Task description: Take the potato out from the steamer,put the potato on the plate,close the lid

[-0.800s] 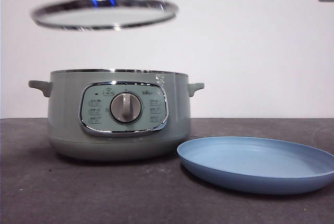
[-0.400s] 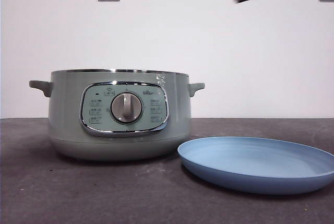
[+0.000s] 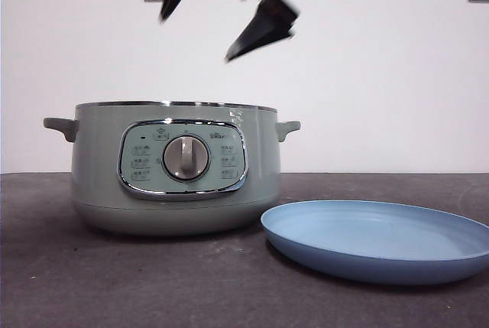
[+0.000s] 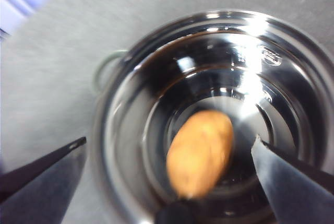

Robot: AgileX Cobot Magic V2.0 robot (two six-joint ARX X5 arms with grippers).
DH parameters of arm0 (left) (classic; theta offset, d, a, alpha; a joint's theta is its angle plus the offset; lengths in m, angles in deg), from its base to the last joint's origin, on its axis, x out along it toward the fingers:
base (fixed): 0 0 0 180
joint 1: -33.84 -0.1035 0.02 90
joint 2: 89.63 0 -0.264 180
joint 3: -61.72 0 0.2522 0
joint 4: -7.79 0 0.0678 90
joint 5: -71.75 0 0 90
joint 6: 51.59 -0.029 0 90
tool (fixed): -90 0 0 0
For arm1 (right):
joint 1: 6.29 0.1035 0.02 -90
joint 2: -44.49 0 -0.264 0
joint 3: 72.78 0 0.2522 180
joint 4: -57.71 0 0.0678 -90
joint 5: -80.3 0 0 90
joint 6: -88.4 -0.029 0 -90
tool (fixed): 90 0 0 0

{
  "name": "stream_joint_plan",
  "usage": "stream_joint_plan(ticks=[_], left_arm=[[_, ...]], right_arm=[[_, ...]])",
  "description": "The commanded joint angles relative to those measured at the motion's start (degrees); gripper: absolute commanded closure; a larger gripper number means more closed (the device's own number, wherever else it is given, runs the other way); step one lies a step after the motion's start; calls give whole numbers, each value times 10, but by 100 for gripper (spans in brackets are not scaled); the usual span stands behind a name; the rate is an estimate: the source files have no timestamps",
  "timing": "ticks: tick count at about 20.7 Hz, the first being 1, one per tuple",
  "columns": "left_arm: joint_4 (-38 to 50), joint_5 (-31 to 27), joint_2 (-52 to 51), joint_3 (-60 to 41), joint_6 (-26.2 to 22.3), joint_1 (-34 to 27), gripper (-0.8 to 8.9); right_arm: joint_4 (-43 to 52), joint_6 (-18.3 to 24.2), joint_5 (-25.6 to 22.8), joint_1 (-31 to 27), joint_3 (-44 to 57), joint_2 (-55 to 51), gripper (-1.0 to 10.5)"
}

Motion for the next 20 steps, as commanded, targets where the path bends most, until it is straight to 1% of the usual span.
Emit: stream_joint_plan(ticks=[1,5,10,11,13,14,15,16,17,19,20], left_arm=[[11,3,-15,4,6,-2,822],[-3,3,-18,4,6,-2,822],[-5,3,-18,4,6,-2,822],[-5,3,-18,4,6,-1,822],[-5,3,-18,4,6,-1,822],[-5,3,-18,4,6,-1,822],[-5,3,-18,4,6,-1,822],[-5,3,-18,4,6,-1,822],[-5,3,-18,4,6,-1,822],[-5,4,-18,4,6,-1,822],[-5,4,-18,4,6,-1,822]], right_arm=[[9,10,-39,13,-22,54,352],[32,17,-80,27,-26,114,352],[45,17,-99,31,-26,157,352],[45,17,-110,31,-26,163,353],[45,17,-110,31,-26,170,354],[45,17,-111,31,-26,172,386],[45,17,-110,31,-26,172,462],[45,17,-110,31,-26,173,495],[43,17,-111,31,-26,173,568],[39,17,-110,31,-26,173,773],[37,17,-110,31,-26,173,829]])
